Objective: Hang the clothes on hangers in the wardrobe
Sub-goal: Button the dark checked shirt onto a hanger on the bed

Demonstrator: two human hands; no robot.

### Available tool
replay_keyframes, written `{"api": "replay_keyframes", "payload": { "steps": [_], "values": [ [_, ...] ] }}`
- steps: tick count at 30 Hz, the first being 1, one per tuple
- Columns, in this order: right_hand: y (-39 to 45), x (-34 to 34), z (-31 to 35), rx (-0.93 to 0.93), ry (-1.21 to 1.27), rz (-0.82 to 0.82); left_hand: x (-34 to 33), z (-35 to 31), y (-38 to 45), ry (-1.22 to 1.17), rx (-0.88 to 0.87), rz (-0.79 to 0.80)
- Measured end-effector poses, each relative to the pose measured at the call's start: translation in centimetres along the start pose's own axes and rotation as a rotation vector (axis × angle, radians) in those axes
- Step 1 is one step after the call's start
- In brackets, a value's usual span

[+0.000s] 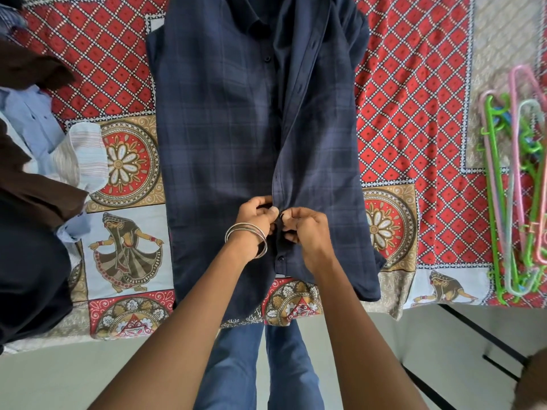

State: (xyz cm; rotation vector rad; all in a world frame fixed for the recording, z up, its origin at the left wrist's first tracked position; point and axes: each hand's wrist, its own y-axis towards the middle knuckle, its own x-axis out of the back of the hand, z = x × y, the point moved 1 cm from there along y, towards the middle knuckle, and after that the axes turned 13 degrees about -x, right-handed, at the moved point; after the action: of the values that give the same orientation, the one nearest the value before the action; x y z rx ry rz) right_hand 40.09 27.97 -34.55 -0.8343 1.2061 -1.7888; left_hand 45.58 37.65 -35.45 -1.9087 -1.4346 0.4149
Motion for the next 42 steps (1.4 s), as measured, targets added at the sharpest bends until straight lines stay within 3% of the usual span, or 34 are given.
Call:
{"api": "replay_keyframes", "payload": {
  "steps": [2,4,6,9,11,13,15,19,22,25,28,30,32,34,35,37,38,40,42],
  "values": [
    [0.1,-0.4,0.5,0.052,-0.270,-0.056,0.8,0.2,0.5,0.117,-0.051,-0.022],
    [0.1,0.0,0.7,0.177,-0.526,-0.192,2.6,0.6,1.0,0.363,-0.169,-0.197],
    [0.1,1.6,0.7,0.317,-0.518,-0.404,4.8,1.0,1.1,0.619,-0.218,-0.424],
    [0.1,5.0,0.4,0.407,-0.364,-0.758,8.7,2.1,0.6,0.766,0.000,-0.668],
    [0.4,6.9,0.3,0.310,-0.369,-0.841,11.3,3.7,0.7,0.698,0.156,-0.693],
    [1.0,8.3,-0.2,0.159,-0.452,-0.773,13.0,5.3,1.0,0.580,0.191,-0.635],
    [1.7,9.4,-0.2,0.093,-0.525,-0.673,13.0,5.5,1.1,0.441,0.107,-0.594],
    [1.7,9.1,0.8,0.101,-0.378,-0.426,11.8,3.2,0.9,0.050,-0.067,-0.546],
    [0.1,9.1,0.3,0.154,-0.135,-0.190,11.8,1.6,-0.6,-0.144,-0.097,-0.614],
    [-1.3,11.4,-0.1,0.092,0.083,-0.097,13.3,1.2,-2.1,0.055,-0.104,-0.691],
    [-1.9,13.6,-1.9,-0.067,-0.175,-0.286,15.7,2.2,-3.7,0.483,0.106,-0.830],
    [-1.9,13.8,-4.3,-0.193,-0.501,-0.510,16.1,3.2,-4.7,0.555,0.214,-0.867],
    [-2.9,12.6,-6.6,-0.249,-0.666,-0.734,15.2,3.9,-5.7,0.540,0.288,-0.847],
    [-4.4,10.5,-6.9,-0.158,-0.767,-0.963,14.0,4.7,-6.4,0.648,0.293,-0.823],
    [-4.5,9.3,-6.6,-0.024,-0.829,-1.039,13.5,5.1,-6.3,0.766,0.257,-0.806],
    [-3.9,6.9,-5.6,0.347,-0.824,-0.966,12.4,5.3,-5.6,0.990,0.031,-0.747],
    [-3.5,5.2,-5.4,0.468,-0.780,-0.788,11.5,5.4,-5.1,1.062,-0.130,-0.671],
    [-3.1,1.9,-5.0,0.564,-0.743,-0.428,8.8,4.8,-4.5,1.026,-0.486,-0.405],
    [-2.5,-1.5,-4.6,0.525,-0.820,-0.265,6.5,4.4,-3.7,0.837,-0.632,-0.108]
  ]
}}
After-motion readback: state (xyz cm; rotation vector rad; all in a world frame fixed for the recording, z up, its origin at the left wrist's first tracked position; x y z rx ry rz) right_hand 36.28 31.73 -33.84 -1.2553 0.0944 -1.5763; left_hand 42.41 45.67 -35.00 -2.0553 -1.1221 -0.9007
